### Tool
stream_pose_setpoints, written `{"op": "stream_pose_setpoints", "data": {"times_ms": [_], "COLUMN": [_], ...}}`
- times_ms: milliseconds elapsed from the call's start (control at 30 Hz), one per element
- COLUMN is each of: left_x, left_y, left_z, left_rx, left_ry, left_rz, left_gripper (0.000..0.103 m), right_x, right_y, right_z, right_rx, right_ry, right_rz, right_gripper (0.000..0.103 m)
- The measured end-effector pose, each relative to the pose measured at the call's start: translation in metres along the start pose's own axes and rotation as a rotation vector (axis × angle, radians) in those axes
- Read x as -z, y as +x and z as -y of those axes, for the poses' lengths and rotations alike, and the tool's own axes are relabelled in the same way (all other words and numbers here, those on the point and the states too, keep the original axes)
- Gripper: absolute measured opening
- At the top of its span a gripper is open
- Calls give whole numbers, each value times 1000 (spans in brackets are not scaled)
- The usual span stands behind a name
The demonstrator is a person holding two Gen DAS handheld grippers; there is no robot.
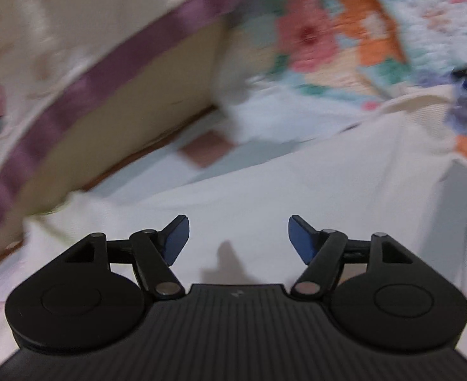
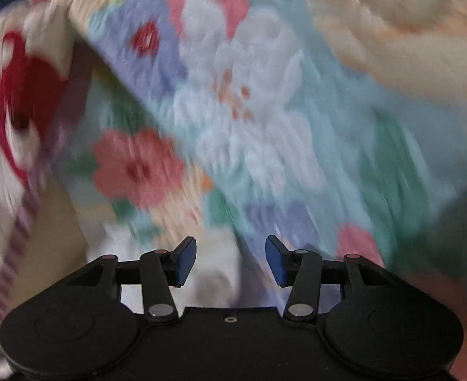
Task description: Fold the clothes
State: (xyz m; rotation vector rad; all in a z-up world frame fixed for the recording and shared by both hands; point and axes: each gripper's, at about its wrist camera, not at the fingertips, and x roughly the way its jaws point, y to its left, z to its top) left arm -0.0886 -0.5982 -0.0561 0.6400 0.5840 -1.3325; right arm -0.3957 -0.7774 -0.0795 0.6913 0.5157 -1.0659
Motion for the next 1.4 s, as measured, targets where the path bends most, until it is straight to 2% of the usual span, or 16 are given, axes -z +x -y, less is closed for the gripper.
{"op": "stream_pose_setpoints", "data": {"times_ms": [100,233,367,433,500,600,767,800,933,1000,1100,1233,1333,1400], "left_x": [1,3,9,15,21,28,35,37,40,41,41,42,42,42], "left_y": [17,32,34,32,29,20,12,11,9,11,16,20,20,21], "left_z": [26,44,42,34,28,21,9,6,-5,-9,-10,-3,7,13], "left_rx": [62,92,82,85,86,69,41,37,30,33,49,73,100,118], "left_ry": [-19,-44,-78,-119,-149,-155,-149,-145,-146,-170,-202,-233,-237,-239], "left_rz": [-3,-14,-13,-30,-44,-36,-38,-39,-46,-48,-48,-41,-37,-34], "left_gripper": [69,69,69,69,69,69,69,69,69,69,69,69,69,70], "right_x": [16,37,31,23,16,9,33,36,33,28,21,15,9,0], "right_y": [-4,-10,3,19,31,38,12,2,-21,-20,-13,1,30,55], "right_z": [9,22,12,7,-7,-53,-132,-134,-112,-98,-81,-86,-104,-115], "right_rx": [-21,-50,-95,-113,-81,-109,-271,-329,-279,-206,-208,-280,-215,-143], "right_ry": [62,144,163,194,158,-41,-330,-307,-264,-269,-200,-108,-103,-116], "right_rz": [-26,-61,53,67,65,33,-4,11,89,76,12,-10,-13,-22], "right_gripper": [54,54,55,59,60,59,58,57,57,57,58,61,71,68]}}
